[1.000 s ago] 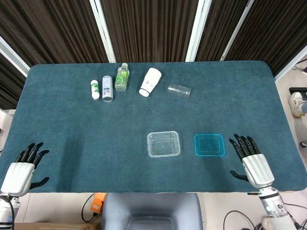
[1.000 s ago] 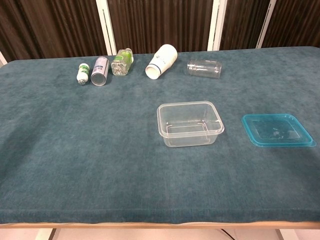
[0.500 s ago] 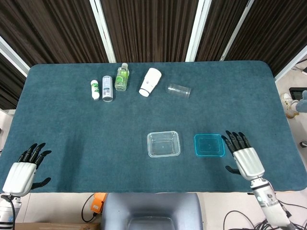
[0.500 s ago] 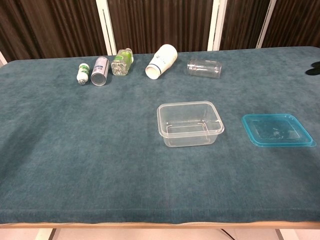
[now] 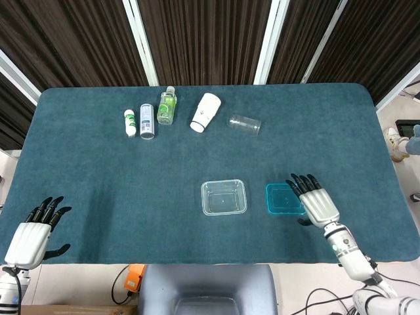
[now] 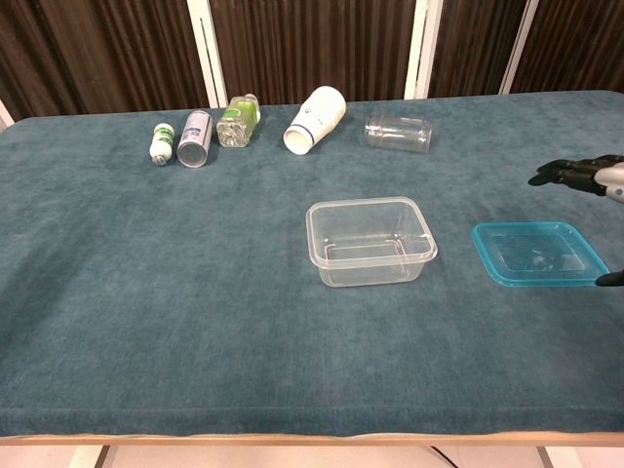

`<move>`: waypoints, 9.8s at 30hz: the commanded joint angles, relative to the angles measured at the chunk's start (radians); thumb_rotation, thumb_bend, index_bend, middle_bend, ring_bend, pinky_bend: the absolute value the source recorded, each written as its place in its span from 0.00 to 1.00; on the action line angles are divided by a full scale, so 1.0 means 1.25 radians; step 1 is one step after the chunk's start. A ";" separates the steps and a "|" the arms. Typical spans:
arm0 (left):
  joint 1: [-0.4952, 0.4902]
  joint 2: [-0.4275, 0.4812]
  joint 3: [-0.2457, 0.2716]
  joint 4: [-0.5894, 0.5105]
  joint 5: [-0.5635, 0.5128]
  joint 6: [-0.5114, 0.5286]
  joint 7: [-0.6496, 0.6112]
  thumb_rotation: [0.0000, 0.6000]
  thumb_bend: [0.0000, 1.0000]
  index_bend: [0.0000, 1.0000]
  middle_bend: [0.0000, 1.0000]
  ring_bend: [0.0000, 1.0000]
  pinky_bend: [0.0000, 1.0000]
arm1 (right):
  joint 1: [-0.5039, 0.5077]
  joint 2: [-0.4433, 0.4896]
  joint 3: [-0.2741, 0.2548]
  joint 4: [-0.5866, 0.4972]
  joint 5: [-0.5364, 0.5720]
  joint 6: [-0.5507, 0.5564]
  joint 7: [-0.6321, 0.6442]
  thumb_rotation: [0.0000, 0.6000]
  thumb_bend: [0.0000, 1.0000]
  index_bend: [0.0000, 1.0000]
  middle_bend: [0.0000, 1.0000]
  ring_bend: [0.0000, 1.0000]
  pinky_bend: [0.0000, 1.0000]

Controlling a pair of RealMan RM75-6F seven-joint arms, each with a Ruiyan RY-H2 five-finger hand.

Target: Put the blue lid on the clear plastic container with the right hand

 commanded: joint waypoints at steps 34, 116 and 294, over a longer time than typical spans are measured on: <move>-0.003 0.010 0.002 -0.001 -0.003 -0.007 -0.024 1.00 0.46 0.22 0.07 0.02 0.21 | 0.132 -0.093 0.000 0.124 0.176 -0.208 -0.016 1.00 0.24 0.03 0.18 0.17 0.02; -0.005 0.018 0.005 -0.006 -0.005 -0.013 -0.034 1.00 0.46 0.22 0.07 0.02 0.21 | 0.269 -0.151 0.076 -0.086 0.158 -0.111 -0.057 1.00 0.44 0.21 0.38 0.40 0.34; -0.008 0.026 0.007 -0.021 -0.017 -0.030 -0.029 1.00 0.46 0.22 0.07 0.02 0.22 | 0.231 -0.049 -0.057 -0.088 -0.022 -0.145 0.108 1.00 0.39 0.01 0.09 0.07 0.05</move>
